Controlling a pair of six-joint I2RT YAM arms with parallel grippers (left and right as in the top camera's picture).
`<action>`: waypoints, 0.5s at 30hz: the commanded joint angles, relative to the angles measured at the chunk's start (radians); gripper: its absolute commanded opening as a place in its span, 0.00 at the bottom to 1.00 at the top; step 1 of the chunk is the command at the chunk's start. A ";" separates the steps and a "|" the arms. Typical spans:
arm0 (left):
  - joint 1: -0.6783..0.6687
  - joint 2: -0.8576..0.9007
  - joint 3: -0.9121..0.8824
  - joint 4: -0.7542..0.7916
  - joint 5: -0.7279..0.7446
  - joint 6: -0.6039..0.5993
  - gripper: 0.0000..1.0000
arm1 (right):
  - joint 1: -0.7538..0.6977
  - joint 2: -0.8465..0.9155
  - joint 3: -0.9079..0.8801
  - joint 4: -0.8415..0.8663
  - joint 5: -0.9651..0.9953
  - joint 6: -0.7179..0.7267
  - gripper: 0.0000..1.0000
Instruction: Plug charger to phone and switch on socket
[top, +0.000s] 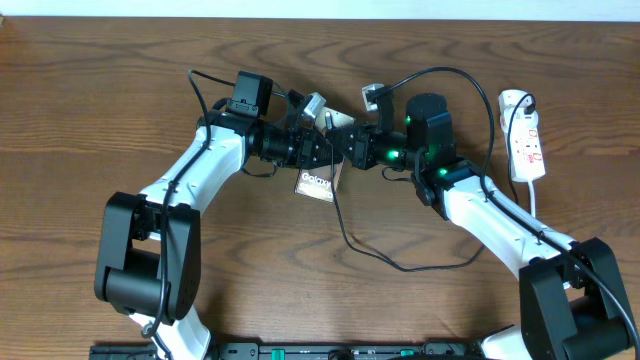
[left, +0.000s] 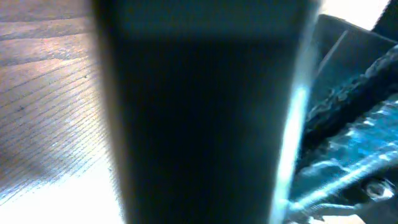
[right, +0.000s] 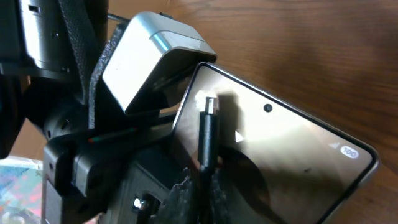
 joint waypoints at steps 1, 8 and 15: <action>-0.018 -0.024 0.008 0.014 0.114 0.042 0.07 | 0.007 0.006 -0.001 -0.032 -0.020 -0.002 0.01; -0.003 -0.024 0.008 0.117 0.351 0.097 0.07 | -0.087 0.006 -0.001 0.123 -0.341 0.042 0.01; -0.053 -0.025 0.008 0.217 0.421 0.098 0.07 | -0.102 0.006 -0.001 0.116 -0.429 0.088 0.01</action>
